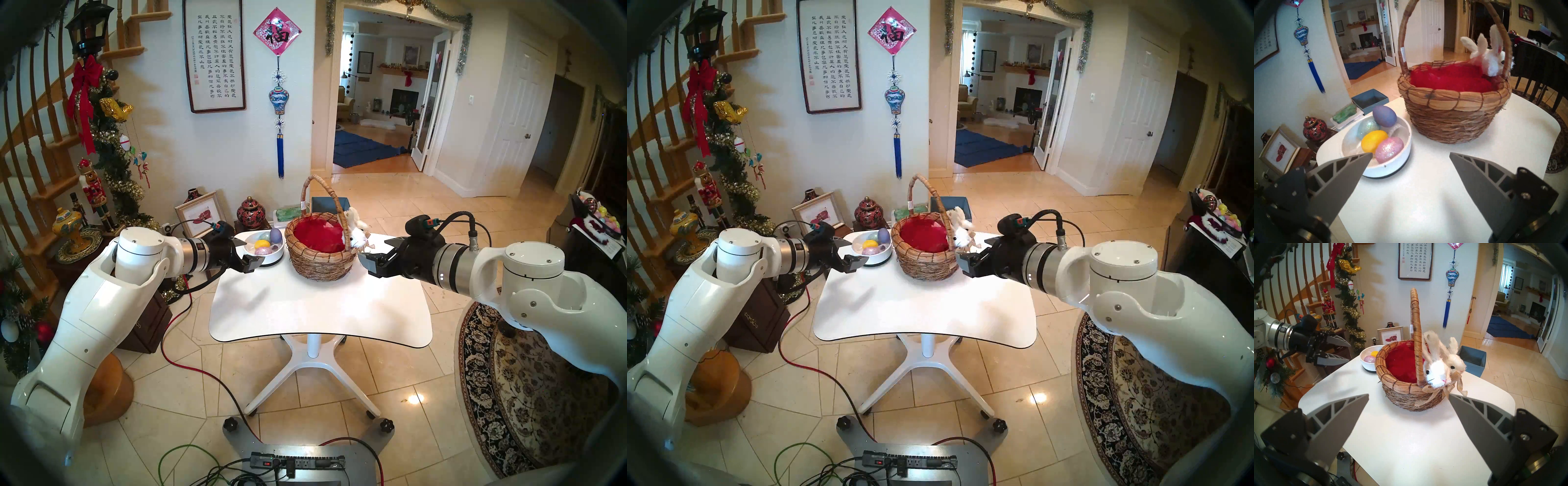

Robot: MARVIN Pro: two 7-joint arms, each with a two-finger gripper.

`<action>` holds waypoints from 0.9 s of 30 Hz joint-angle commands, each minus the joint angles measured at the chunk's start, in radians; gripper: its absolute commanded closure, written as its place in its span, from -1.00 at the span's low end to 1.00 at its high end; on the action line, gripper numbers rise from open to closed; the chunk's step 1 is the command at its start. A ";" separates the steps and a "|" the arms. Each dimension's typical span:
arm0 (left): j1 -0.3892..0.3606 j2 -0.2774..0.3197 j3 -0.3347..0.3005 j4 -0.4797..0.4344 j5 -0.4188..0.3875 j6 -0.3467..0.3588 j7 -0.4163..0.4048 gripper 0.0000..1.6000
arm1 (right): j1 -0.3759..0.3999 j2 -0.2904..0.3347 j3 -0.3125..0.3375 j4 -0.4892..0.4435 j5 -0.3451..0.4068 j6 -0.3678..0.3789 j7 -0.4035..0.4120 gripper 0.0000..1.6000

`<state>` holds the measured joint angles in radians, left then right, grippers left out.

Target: Put easter egg into basket

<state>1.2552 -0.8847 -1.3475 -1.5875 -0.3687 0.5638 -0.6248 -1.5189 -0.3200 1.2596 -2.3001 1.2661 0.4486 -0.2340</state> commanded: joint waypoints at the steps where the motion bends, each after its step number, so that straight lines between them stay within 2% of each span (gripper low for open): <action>1: -0.110 -0.072 0.001 0.050 0.031 0.006 -0.012 -1.00 | 0.010 0.001 0.008 -0.001 -0.001 -0.001 0.001 -1.00; 2: -0.138 -0.084 0.017 0.081 0.049 0.009 -0.017 -1.00 | 0.010 0.001 0.008 -0.001 -0.001 -0.001 0.001 -1.00; 10: -0.191 -0.145 0.034 0.159 0.106 0.007 -0.016 -1.00 | 0.010 0.001 0.008 -0.001 0.000 -0.002 0.000 -1.00; 11: -0.221 -0.149 0.053 0.188 0.112 0.009 -0.024 -1.00 | 0.010 0.001 0.008 -0.001 0.000 -0.002 0.000 -1.00; 12: -0.212 -0.160 0.043 0.187 0.121 0.007 -0.020 -1.00 | 0.010 0.001 0.008 -0.001 0.000 -0.002 0.000 -1.00; 18: -0.277 -0.194 0.062 0.270 0.154 0.005 -0.037 -1.00 | 0.009 0.002 0.008 -0.001 0.000 -0.002 0.000 -1.00; 27: -0.343 -0.248 0.045 0.379 0.189 -0.006 -0.058 -1.00 | 0.009 0.002 0.008 -0.001 0.000 -0.002 0.000 -1.00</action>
<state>1.0156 -1.0797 -1.2865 -1.2658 -0.1968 0.5692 -0.6685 -1.5189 -0.3180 1.2592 -2.3001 1.2669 0.4485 -0.2340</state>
